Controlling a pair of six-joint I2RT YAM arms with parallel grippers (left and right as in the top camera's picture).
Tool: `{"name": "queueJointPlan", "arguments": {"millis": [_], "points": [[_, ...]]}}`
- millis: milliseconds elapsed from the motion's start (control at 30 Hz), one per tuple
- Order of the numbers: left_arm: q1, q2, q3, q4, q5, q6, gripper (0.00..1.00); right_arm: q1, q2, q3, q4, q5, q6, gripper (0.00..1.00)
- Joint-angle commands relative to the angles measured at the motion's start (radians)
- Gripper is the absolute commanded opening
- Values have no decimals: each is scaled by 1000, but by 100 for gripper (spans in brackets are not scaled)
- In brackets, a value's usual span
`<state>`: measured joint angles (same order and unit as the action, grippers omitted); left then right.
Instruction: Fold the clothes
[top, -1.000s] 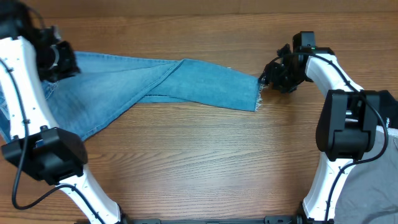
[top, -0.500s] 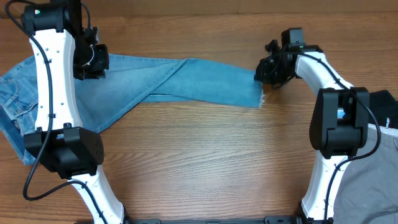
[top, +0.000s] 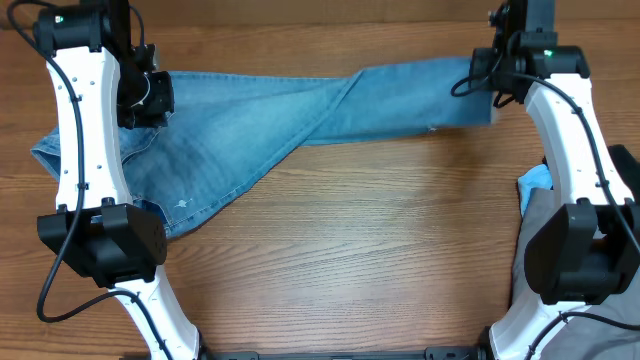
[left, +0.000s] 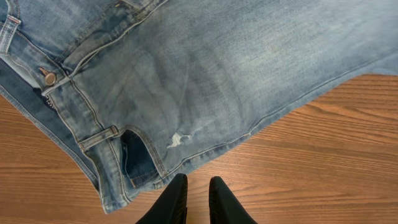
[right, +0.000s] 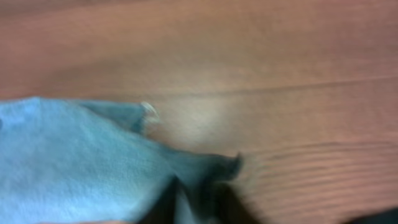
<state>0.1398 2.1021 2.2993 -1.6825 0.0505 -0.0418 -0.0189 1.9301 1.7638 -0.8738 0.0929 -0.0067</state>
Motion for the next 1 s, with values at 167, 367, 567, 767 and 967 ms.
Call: {"name": "queueJointPlan", "arguments": {"millis": [167, 367, 567, 767, 967], "points": [[7, -6, 26, -7, 10, 1, 18, 0, 13, -50, -51, -403, 275, 59], [7, -6, 26, -2, 25, 1, 17, 180, 50, -50, 90, -357, 595, 59], [5, -6, 26, 0, 29, 1, 18, 245, 209, -50, 351, -447, 743, 59], [2, -6, 26, 3, 48, 2, 19, 248, 297, -50, 547, -454, 767, 64], [-8, -6, 26, 11, 54, 1, 20, 281, 391, -50, 658, -394, 842, 64]]}}
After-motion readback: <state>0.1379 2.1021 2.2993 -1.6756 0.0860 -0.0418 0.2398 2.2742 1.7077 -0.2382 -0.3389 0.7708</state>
